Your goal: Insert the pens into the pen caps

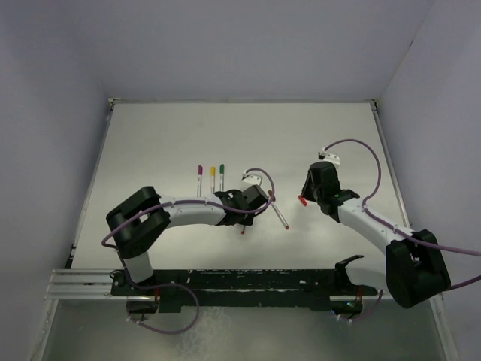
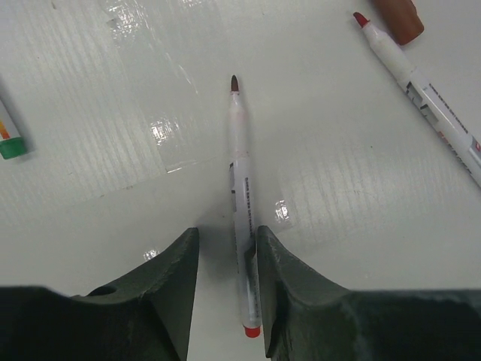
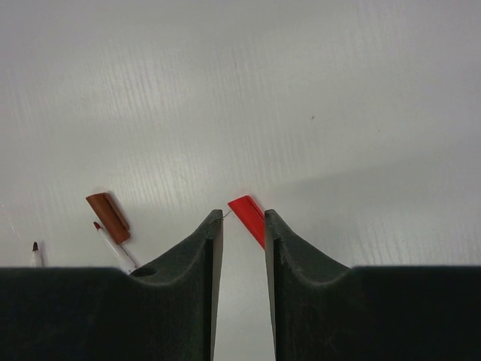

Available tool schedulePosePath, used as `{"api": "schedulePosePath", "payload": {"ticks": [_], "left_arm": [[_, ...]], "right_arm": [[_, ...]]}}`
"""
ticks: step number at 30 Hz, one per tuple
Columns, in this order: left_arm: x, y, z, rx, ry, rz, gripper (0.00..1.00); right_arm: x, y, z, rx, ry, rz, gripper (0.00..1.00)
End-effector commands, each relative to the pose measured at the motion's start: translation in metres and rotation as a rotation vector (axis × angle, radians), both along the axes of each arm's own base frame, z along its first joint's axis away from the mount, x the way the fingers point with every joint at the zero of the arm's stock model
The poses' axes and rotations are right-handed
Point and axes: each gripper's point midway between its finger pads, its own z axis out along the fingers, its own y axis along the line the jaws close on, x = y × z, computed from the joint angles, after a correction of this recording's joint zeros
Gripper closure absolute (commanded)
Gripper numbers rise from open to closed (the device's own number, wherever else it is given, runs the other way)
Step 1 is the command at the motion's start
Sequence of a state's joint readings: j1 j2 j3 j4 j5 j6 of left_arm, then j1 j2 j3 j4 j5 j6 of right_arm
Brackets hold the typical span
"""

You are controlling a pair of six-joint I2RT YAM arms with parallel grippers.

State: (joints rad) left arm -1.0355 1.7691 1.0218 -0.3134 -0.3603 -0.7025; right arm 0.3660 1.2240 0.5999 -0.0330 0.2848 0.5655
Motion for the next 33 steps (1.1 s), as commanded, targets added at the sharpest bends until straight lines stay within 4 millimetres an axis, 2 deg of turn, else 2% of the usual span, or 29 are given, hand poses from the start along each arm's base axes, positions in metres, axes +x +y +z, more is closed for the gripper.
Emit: {"api": "schedulePosePath", "payload": {"ticks": [1,3,5,11,16,21,33], "left_arm": [[-0.013,0.014,-0.021,0.051,0.059,0.039,0.64],[-0.017,0.018,-0.026,0.059,0.074,0.047,0.73],[-0.021,0.023,-0.032,0.064,0.093,0.060,1.00],[-0.034,0.029,-0.042,0.034,0.130,0.057,1.00],[-0.033,0.024,-0.025,-0.016,0.105,0.026,1.00],[-0.031,0.018,-0.009,-0.055,0.082,0.003,1.00],[-0.035,0.021,-0.012,-0.060,0.096,0.022,1.00]], "right_arm": [[0.003,0.005,0.004,0.025,-0.005,0.010,0.70],[0.002,0.006,0.004,0.030,-0.001,0.013,0.70],[0.001,0.006,0.003,0.033,0.006,0.015,0.70],[-0.005,0.010,-0.002,0.045,0.036,0.041,0.71],[-0.012,0.008,-0.013,0.036,0.076,0.031,0.70],[-0.006,0.004,-0.015,0.008,0.071,0.016,0.68],[0.013,0.008,-0.016,-0.044,0.104,0.043,0.66]]}}
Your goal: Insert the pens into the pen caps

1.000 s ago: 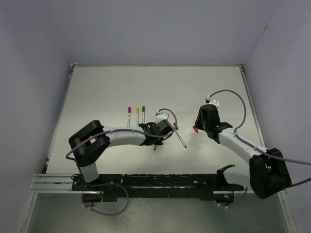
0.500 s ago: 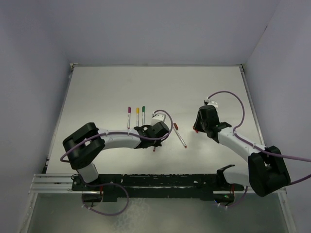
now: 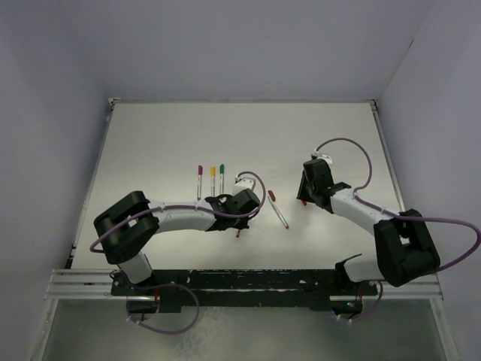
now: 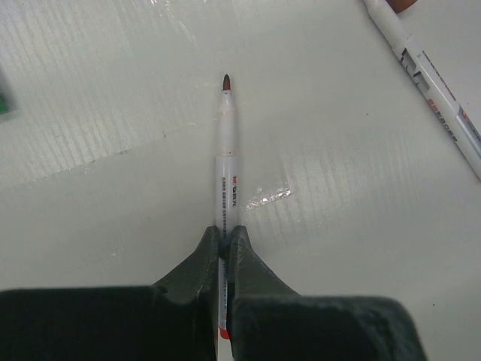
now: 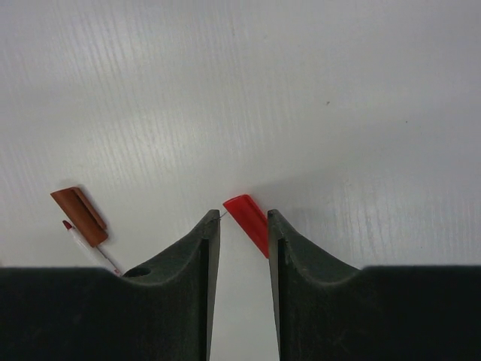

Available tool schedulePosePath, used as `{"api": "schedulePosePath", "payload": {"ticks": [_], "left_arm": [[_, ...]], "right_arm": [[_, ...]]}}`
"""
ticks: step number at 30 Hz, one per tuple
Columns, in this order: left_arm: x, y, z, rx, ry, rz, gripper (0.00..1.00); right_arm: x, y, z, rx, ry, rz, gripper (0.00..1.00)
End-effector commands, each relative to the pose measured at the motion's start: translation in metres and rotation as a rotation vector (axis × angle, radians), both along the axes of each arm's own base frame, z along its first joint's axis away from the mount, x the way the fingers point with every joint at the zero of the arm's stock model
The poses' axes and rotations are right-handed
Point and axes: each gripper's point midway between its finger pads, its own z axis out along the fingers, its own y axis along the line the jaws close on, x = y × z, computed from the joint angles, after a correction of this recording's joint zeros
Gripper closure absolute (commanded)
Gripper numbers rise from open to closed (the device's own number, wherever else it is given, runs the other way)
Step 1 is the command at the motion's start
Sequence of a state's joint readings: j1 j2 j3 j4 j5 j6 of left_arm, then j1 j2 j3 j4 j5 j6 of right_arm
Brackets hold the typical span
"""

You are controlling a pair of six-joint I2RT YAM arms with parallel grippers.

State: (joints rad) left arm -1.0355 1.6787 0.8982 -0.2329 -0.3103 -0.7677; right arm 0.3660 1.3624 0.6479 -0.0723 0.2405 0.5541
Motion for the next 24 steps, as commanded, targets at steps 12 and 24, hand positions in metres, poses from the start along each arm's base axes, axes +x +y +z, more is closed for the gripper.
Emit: {"api": "schedulePosePath", "payload": {"ticks": [12,24], "left_arm": [[-0.017,0.013,-0.010,0.033,0.061,-0.004,1.00],[-0.015,0.012,-0.011,0.034,0.061,-0.002,1.00]], "right_arm": [[0.009,0.002,-0.009,-0.033,0.064,0.008,0.66],[-0.011,0.005,-0.037,-0.018,0.196,-0.001,0.66]]}}
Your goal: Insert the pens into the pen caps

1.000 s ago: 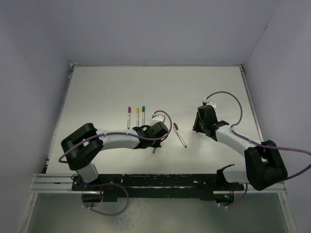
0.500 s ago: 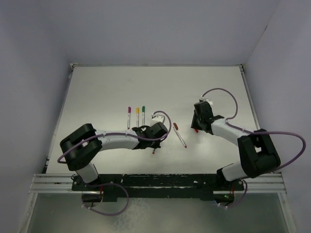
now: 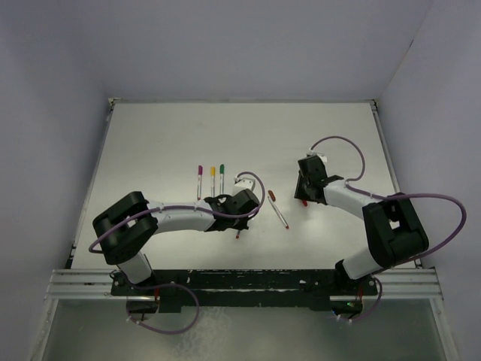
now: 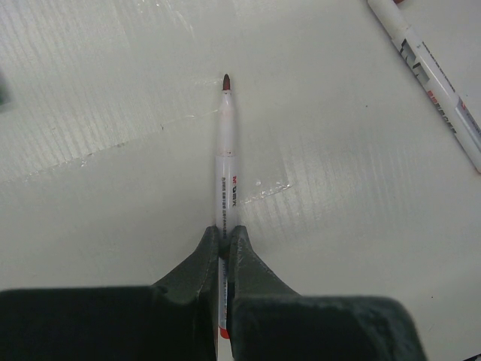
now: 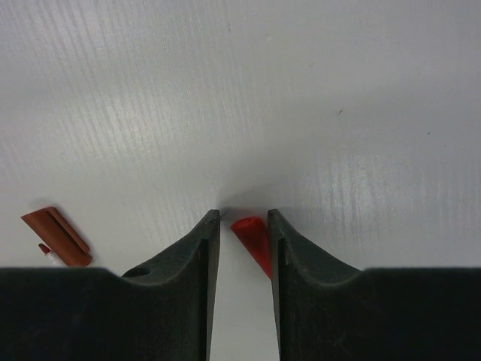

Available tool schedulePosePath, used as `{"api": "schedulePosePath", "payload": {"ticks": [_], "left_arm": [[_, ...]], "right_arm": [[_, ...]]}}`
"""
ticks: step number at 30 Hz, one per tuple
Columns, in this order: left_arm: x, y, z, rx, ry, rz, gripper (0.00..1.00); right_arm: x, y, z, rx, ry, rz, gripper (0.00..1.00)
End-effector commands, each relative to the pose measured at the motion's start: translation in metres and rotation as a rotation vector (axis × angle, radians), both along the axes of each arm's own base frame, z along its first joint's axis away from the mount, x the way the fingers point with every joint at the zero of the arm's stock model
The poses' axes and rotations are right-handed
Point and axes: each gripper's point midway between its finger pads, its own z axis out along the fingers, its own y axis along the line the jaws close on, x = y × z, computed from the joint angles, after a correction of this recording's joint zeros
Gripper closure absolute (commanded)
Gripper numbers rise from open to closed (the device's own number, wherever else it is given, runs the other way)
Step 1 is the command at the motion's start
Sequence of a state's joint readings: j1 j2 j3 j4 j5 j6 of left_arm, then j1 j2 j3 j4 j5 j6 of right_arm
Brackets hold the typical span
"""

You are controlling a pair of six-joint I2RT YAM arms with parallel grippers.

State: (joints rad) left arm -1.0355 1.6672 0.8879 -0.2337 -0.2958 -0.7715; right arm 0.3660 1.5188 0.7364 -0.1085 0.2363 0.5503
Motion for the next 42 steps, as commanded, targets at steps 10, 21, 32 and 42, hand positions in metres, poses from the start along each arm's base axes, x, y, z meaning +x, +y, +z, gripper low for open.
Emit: {"api": "schedulePosePath", "payload": {"ticks": [10,21,32,42], "left_arm": [[-0.012,0.013,-0.012,0.047,0.048,0.000,1.00],[-0.011,0.011,-0.013,0.043,0.043,-0.013,1.00],[-0.011,0.011,-0.010,0.038,0.038,-0.008,1.00],[-0.009,0.010,-0.003,0.023,0.017,-0.021,1.00]], "right_arm": [[-0.037,-0.011,-0.011,0.004,0.110,-0.084,0.62],[-0.046,-0.012,-0.020,0.003,0.138,-0.065,0.62],[-0.048,-0.010,-0.026,0.001,0.170,-0.061,0.88],[-0.040,0.002,-0.011,0.070,0.108,-0.029,1.00]]}}
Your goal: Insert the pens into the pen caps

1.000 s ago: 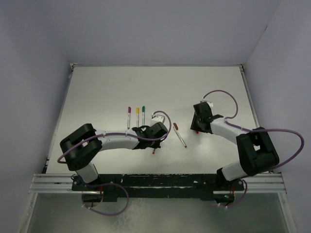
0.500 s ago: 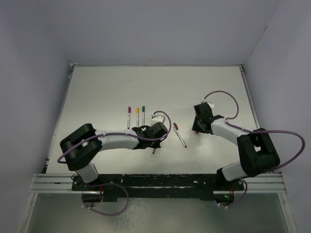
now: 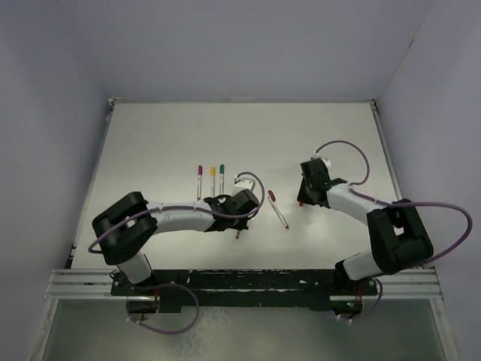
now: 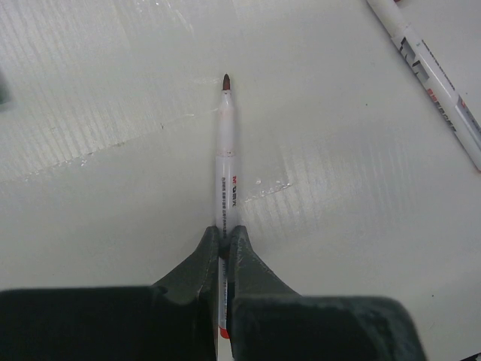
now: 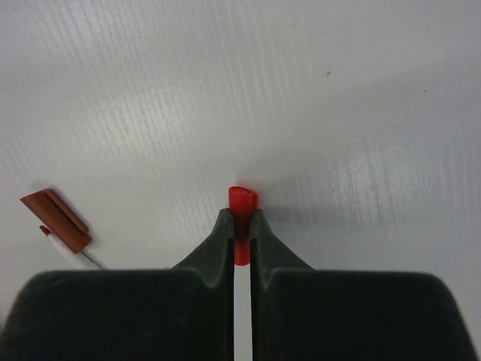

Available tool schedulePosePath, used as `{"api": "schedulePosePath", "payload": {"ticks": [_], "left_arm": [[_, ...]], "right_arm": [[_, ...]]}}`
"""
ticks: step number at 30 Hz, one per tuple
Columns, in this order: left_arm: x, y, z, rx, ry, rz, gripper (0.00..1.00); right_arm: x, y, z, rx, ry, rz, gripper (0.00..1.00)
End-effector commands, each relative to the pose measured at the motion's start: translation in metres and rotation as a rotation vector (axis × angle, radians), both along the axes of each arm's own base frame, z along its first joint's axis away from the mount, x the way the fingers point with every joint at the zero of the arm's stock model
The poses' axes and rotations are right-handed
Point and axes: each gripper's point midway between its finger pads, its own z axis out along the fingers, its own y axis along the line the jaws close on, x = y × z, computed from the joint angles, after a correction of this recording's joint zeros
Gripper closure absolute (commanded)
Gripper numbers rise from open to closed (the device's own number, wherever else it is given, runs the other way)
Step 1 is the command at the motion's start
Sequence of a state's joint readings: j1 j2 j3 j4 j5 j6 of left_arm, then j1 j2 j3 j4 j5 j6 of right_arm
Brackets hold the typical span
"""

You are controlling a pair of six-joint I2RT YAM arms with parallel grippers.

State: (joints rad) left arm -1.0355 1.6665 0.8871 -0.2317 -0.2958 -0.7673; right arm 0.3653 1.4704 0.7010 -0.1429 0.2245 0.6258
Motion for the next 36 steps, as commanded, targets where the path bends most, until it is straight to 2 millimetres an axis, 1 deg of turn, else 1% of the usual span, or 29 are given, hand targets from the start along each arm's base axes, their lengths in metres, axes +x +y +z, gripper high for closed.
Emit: {"api": "schedulePosePath", "payload": {"ticks": [1,4,7,10,12,13,16,17,18,21,24,26,29,34,36], "left_arm": [[-0.009,0.011,0.000,0.017,0.010,-0.021,1.00],[-0.006,0.010,0.017,-0.011,-0.031,-0.034,1.00],[-0.004,0.009,0.038,-0.052,-0.070,-0.053,1.00],[-0.005,0.004,0.062,-0.126,-0.111,-0.078,1.00],[-0.008,-0.002,0.078,-0.196,-0.141,-0.109,1.00],[-0.009,-0.007,0.087,-0.239,-0.158,-0.129,1.00],[-0.016,-0.020,0.116,-0.361,-0.214,-0.197,1.00],[-0.019,-0.027,0.132,-0.420,-0.244,-0.226,1.00],[-0.022,-0.031,0.142,-0.456,-0.268,-0.248,1.00],[-0.032,-0.042,0.168,-0.532,-0.336,-0.310,1.00],[-0.040,-0.053,0.189,-0.598,-0.399,-0.362,1.00],[-0.044,-0.059,0.198,-0.637,-0.427,-0.389,1.00],[-0.044,-0.065,0.208,-0.665,-0.463,-0.403,1.00],[-0.035,-0.065,0.229,-0.687,-0.542,-0.382,1.00],[-0.031,-0.063,0.237,-0.684,-0.571,-0.367,1.00]], "right_arm": [[-0.019,0.007,-0.002,0.053,0.044,0.038,1.00],[-0.004,0.019,0.036,0.131,-0.105,0.066,1.00],[0.005,0.028,0.087,0.214,-0.286,0.096,1.00],[0.005,0.036,0.139,0.310,-0.478,0.143,1.00],[-0.002,0.041,0.166,0.368,-0.571,0.170,1.00],[-0.006,0.044,0.175,0.398,-0.602,0.187,1.00],[-0.017,0.049,0.199,0.465,-0.678,0.223,1.00],[-0.020,0.051,0.205,0.482,-0.700,0.233,1.00],[-0.023,0.052,0.211,0.501,-0.723,0.240,1.00],[-0.030,0.056,0.229,0.563,-0.795,0.267,1.00],[-0.035,0.064,0.244,0.632,-0.856,0.307,1.00],[-0.036,0.069,0.252,0.674,-0.892,0.325,1.00],[-0.039,0.077,0.269,0.753,-0.954,0.359,1.00],[-0.039,0.086,0.299,0.867,-1.042,0.390,1.00],[-0.039,0.089,0.308,0.900,-1.056,0.402,1.00]]}}
